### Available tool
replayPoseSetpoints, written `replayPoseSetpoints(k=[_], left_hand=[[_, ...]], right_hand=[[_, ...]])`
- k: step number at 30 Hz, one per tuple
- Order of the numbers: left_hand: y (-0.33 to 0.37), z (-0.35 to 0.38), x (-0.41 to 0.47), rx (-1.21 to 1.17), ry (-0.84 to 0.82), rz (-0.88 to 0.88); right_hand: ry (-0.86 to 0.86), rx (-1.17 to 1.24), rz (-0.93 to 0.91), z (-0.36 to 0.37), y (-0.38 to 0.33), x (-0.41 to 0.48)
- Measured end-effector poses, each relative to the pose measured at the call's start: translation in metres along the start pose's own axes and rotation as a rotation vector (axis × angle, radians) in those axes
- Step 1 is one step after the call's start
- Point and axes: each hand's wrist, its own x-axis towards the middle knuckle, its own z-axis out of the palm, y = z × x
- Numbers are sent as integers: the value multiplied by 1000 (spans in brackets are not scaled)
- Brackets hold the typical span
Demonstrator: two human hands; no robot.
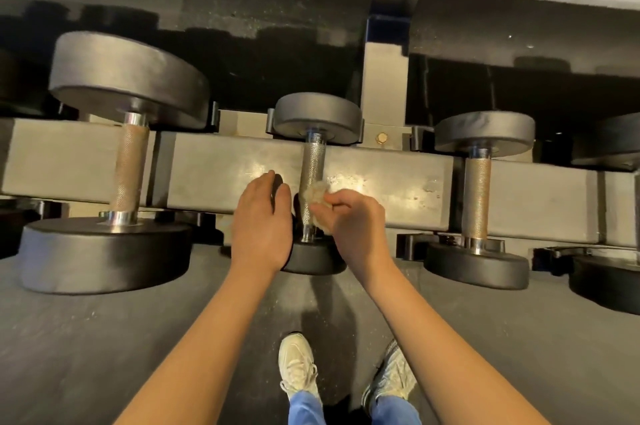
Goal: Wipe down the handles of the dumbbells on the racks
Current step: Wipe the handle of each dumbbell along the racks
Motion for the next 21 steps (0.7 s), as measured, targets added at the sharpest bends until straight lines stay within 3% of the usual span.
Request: replayPoseSetpoints(k=[4, 13, 18, 21], left_hand=[[0, 0, -1, -36, 20, 0], [0, -2, 1, -50, 18, -9], [0, -1, -1, -26, 7, -3], [-1, -1, -1, -1, 4, 4]], right_hand=[[88, -34, -13, 9, 6, -1], [211, 228, -117, 16, -13, 30], [295, 214, -106, 18, -25, 53], [260, 160, -105, 18, -16, 44]])
